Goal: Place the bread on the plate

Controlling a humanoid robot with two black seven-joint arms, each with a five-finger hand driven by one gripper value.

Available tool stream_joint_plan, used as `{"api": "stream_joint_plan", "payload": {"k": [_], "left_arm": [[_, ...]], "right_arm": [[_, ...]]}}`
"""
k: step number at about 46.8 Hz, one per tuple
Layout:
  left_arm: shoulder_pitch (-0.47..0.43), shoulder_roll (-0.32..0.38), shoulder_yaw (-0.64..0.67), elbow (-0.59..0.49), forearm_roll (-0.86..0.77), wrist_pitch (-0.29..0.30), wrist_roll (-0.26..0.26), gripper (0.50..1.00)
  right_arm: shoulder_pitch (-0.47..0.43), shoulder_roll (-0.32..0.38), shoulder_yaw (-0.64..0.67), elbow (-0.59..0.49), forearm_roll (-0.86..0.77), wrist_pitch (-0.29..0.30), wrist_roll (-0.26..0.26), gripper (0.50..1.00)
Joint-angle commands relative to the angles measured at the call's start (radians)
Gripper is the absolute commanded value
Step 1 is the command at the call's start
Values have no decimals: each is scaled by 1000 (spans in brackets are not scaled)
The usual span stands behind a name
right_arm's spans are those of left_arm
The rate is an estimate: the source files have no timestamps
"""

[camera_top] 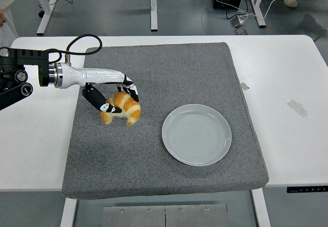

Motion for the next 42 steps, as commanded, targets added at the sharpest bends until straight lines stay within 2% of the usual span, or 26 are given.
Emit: {"api": "stream_joint_plan", "payload": {"k": [1, 9, 16, 31, 42], "left_arm": [[-24, -15, 3, 0, -7, -2, 0, 564], [-90, -47, 7, 0, -40, -10, 2, 564], [-170, -49, 13, 2, -79, -45, 5, 564], [-259, -99, 15, 0, -77, -71, 17, 566], [-300, -211, 78, 28, -73, -71, 31, 566]], "right_arm": [[0, 0, 0, 1, 0, 0, 0, 1000], [1, 0, 0, 6, 0, 0, 0, 1000], [1, 0, 0, 5, 0, 0, 0, 1000], [3, 0, 2, 6, 0, 0, 1, 1000], [3, 0, 0, 6, 0, 0, 1, 1000]]}}
